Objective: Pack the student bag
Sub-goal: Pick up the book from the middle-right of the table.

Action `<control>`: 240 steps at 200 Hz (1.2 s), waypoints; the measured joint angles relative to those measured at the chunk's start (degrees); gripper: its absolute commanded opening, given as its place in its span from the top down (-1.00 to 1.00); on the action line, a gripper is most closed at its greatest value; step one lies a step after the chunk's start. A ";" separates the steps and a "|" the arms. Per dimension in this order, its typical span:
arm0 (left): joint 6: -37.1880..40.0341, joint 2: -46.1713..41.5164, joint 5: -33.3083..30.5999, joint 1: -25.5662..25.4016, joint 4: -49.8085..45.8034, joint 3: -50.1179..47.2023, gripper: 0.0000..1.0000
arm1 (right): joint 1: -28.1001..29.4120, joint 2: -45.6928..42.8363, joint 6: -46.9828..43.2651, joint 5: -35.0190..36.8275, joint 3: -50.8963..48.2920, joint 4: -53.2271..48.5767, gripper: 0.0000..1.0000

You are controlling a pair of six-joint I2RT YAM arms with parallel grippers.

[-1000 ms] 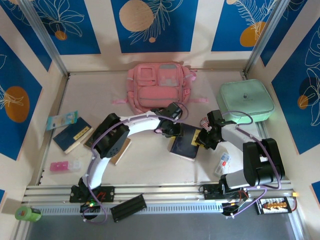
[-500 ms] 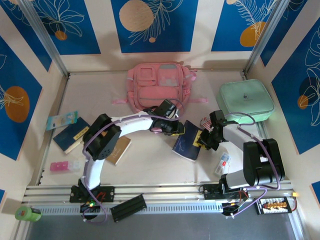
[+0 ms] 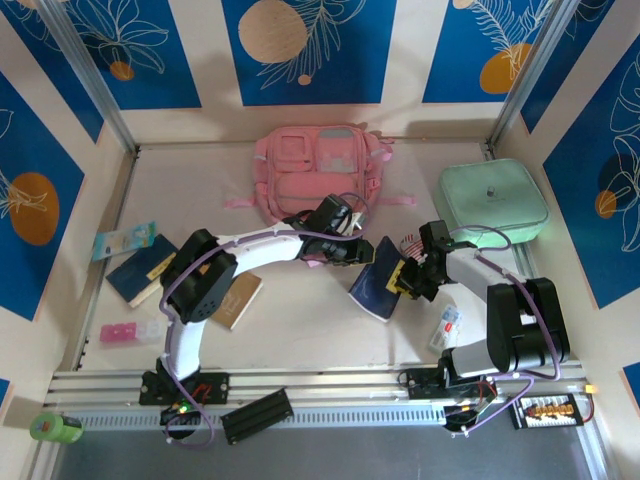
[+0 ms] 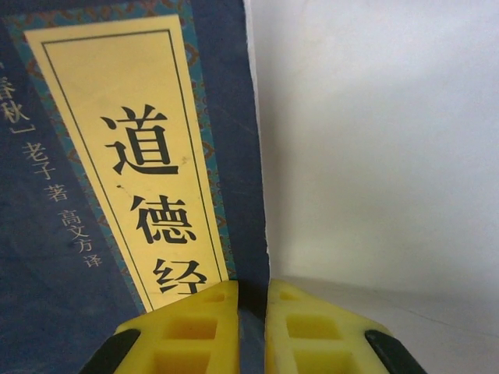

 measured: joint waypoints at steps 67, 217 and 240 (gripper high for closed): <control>1.66 3.41 1.09 -1.03 -2.58 0.50 0.46 | 0.31 0.26 0.57 -0.28 0.28 0.76 0.81; 4.04 -7.61 -4.24 1.64 -6.05 0.31 1.00 | -2.05 -15.74 1.77 -5.07 -1.73 10.49 -0.31; 2.51 -13.57 -8.59 4.74 -4.37 -1.68 1.00 | -2.84 -18.82 4.44 -8.92 -3.34 15.26 -0.48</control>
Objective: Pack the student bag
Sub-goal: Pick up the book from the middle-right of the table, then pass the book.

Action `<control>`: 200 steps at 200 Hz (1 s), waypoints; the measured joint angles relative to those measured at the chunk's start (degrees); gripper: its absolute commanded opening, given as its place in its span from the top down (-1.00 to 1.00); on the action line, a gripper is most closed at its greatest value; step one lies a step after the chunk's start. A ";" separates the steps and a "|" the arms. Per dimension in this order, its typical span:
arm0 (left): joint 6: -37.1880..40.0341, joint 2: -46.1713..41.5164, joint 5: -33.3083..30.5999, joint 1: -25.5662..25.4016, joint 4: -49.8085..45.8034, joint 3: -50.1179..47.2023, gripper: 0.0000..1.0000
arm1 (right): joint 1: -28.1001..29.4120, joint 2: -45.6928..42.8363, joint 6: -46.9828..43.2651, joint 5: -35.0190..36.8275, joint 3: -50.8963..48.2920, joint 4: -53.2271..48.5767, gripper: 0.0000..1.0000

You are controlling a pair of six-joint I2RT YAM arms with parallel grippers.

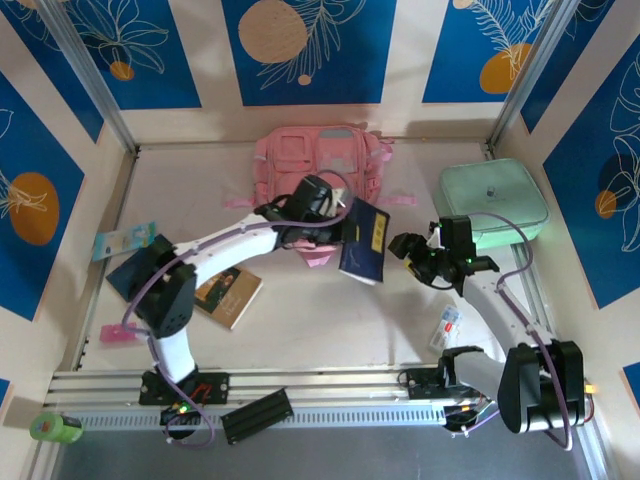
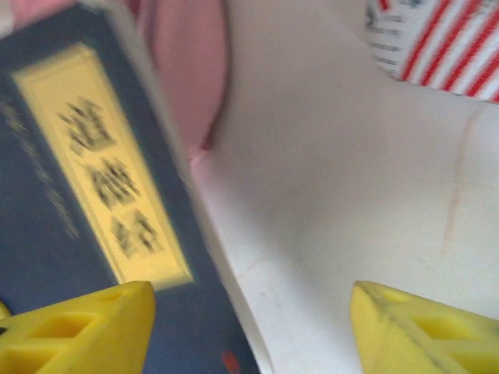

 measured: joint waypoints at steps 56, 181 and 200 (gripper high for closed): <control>-8.90 -7.06 -10.05 4.70 10.38 -2.93 1.00 | -0.48 -0.98 10.21 -9.29 -0.07 14.73 -0.84; -23.76 -7.04 -16.39 3.50 23.26 -6.01 1.00 | 11.61 14.29 39.85 -9.75 -1.29 54.82 -0.94; -25.64 -7.06 -16.41 3.34 25.24 -6.49 1.00 | 12.68 16.57 42.84 -8.09 -1.36 60.19 -0.91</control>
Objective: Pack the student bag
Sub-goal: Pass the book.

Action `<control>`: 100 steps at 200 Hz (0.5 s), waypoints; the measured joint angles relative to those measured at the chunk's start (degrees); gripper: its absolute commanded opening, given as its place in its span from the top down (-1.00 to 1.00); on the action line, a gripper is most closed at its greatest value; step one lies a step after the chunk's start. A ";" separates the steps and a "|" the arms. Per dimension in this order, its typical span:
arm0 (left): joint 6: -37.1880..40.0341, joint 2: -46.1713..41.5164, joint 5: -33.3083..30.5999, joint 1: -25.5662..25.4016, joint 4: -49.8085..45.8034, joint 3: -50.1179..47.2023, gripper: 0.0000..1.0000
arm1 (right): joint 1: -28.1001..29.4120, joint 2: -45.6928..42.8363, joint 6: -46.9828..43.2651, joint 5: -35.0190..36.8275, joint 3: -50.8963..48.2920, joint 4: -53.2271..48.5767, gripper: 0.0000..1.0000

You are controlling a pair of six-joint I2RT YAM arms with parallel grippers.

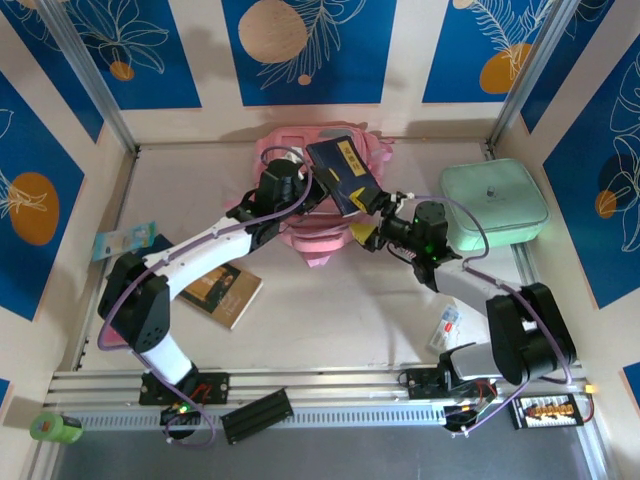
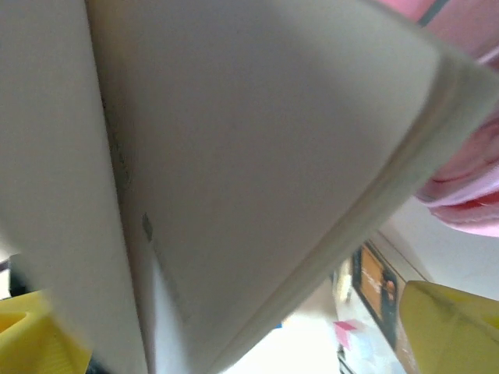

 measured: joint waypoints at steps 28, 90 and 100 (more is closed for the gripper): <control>-2.60 0.00 -0.17 -0.09 2.80 -1.27 1.00 | 0.13 1.38 2.05 2.95 -0.20 4.94 -0.78; -5.79 -0.02 -1.84 -0.11 5.53 -4.68 1.00 | -0.07 4.09 4.28 5.90 0.20 11.17 -0.30; -5.88 -0.07 -2.32 -0.11 5.66 -4.81 1.00 | -0.17 4.74 4.57 5.92 0.20 12.46 -0.24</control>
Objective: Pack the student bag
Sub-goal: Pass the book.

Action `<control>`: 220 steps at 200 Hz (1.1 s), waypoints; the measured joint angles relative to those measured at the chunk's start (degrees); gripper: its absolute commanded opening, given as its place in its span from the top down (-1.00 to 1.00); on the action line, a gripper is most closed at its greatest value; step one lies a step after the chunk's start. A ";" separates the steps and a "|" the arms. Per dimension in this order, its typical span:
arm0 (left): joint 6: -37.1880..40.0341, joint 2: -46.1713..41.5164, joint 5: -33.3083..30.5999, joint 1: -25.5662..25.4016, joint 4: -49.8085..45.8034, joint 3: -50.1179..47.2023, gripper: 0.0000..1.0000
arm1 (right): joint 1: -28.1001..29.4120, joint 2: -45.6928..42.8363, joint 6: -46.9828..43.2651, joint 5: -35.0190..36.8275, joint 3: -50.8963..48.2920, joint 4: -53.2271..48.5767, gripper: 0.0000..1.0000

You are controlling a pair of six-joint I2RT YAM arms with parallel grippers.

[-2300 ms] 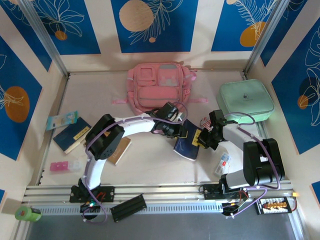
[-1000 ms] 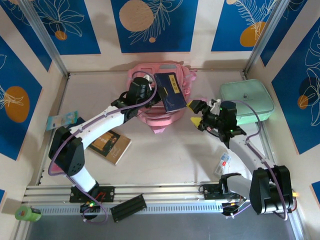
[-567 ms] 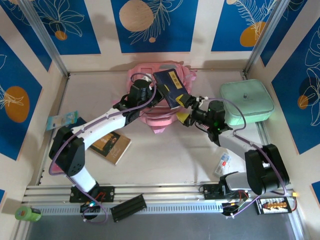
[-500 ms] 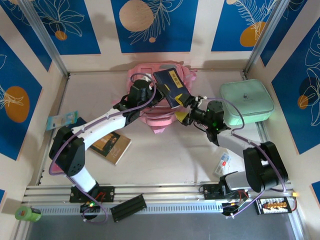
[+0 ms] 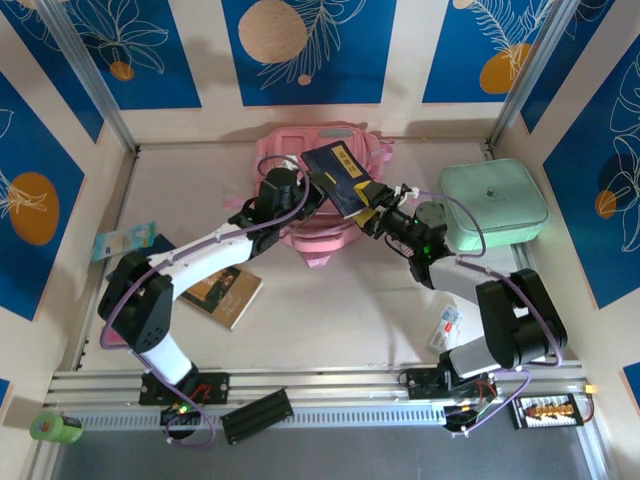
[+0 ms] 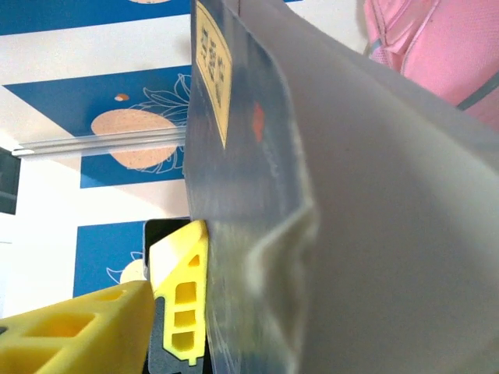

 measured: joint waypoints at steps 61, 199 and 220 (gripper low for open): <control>0.72 -0.72 -1.42 0.00 -0.20 -0.15 1.00 | 0.02 -0.35 -1.53 0.42 -0.04 1.29 0.17; 11.17 -2.49 0.57 1.16 -6.64 -0.79 -0.61 | -0.94 -13.97 -17.38 2.25 1.62 -25.14 0.93; 18.32 -4.13 1.07 3.08 -10.08 -0.79 -0.88 | -3.02 -17.20 -20.85 2.71 1.62 -30.86 0.93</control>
